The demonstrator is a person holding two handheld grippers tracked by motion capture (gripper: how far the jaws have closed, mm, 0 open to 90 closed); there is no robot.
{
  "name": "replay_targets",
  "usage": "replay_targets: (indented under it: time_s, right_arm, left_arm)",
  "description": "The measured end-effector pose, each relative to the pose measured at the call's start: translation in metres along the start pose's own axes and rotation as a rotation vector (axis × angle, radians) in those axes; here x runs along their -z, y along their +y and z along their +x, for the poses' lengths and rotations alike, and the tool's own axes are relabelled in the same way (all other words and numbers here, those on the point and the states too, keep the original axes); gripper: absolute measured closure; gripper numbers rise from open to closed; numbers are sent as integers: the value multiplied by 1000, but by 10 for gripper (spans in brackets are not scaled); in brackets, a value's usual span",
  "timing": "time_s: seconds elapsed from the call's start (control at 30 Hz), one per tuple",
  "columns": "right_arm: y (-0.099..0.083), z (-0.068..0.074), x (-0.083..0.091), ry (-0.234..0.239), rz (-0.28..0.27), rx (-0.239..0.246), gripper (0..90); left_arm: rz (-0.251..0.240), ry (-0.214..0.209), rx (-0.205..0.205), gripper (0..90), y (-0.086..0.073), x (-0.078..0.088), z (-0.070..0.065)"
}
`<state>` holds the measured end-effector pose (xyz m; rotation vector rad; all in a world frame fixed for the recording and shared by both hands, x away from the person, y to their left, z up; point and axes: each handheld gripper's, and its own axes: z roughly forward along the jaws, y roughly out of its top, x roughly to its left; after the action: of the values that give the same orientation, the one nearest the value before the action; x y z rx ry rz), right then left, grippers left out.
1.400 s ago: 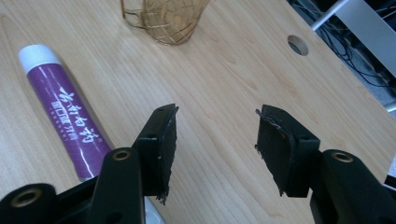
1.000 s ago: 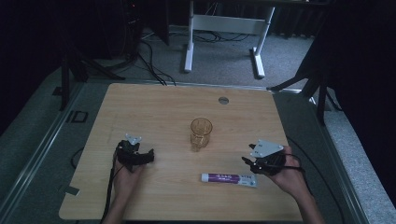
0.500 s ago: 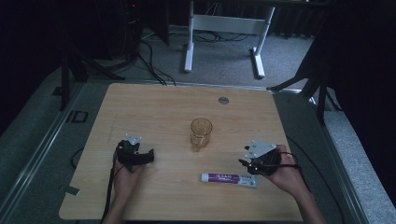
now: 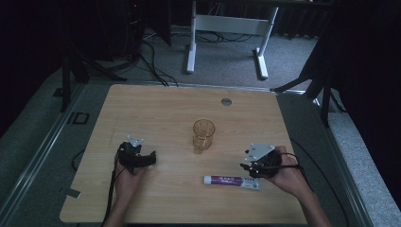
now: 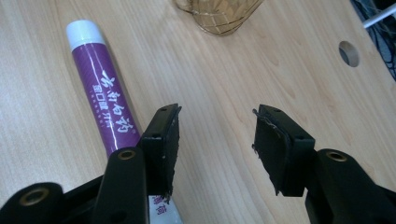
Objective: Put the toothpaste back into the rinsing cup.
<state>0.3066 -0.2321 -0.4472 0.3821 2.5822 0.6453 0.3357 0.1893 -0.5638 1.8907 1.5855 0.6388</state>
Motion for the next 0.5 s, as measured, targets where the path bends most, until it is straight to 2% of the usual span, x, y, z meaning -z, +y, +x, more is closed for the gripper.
replay_targets:
  time_s: [0.43,0.5]
  right_arm:
    - [-2,2,-6,47,25,27,491]
    - [-3,3,-9,68,27,38,486]
  left_arm:
    - [0,0,0,97,0,0,0]
    - [0,0,0,97,0,0,0]
